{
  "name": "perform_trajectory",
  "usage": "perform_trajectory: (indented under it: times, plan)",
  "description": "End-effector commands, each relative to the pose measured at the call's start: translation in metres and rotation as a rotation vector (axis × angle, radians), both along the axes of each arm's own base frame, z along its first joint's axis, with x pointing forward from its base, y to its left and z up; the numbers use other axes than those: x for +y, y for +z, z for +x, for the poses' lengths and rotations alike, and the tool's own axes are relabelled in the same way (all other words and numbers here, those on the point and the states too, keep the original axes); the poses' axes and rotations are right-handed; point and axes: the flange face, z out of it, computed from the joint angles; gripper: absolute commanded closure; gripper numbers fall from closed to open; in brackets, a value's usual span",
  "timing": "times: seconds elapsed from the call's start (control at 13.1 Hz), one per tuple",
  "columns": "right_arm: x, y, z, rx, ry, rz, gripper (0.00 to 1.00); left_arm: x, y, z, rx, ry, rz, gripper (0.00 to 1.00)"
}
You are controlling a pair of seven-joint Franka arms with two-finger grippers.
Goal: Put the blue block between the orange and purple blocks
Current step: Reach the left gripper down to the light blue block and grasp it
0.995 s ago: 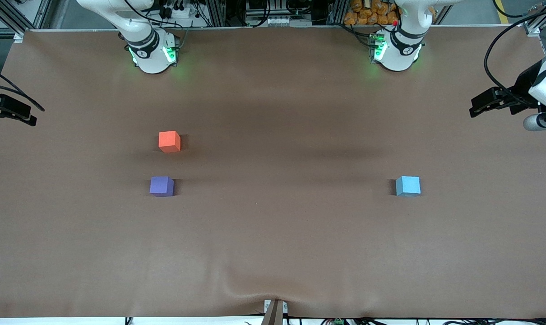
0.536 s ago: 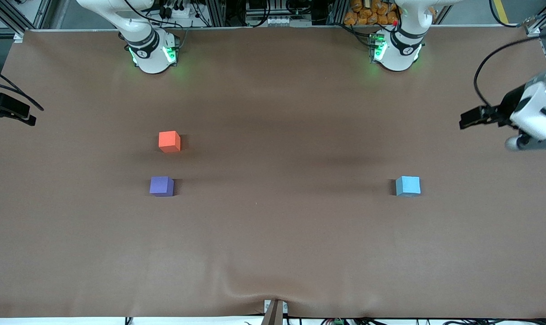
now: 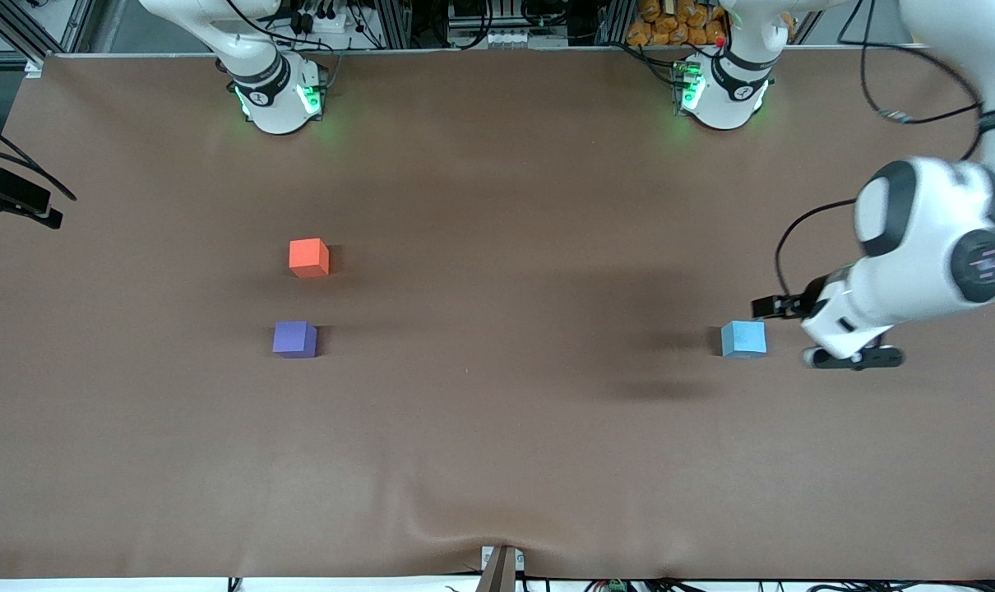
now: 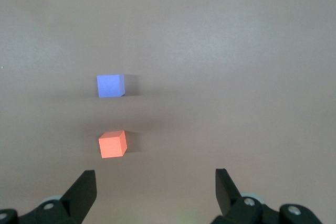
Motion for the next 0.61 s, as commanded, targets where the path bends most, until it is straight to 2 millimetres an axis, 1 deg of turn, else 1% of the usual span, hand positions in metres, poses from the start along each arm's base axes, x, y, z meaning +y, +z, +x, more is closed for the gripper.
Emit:
perform_trajectory:
  times: [0.0, 0.15, 0.38, 0.54]
  plan:
    - [-0.001, 0.004, 0.001, -0.007, -0.009, 0.010, 0.00, 0.011, -0.037, -0.017, -0.011, -0.035, 0.027, 0.00]
    - [0.000, 0.004, 0.001, -0.007, -0.008, 0.011, 0.00, 0.014, -0.068, -0.020, 0.029, -0.055, 0.050, 0.00]
    - [-0.001, 0.004, 0.001, -0.007, -0.009, 0.010, 0.00, 0.029, -0.098, -0.019, 0.026, -0.030, 0.041, 0.00]
    - [0.000, 0.004, 0.001, -0.007, -0.009, 0.013, 0.00, 0.030, -0.119, -0.020, 0.010, -0.028, 0.032, 0.00]
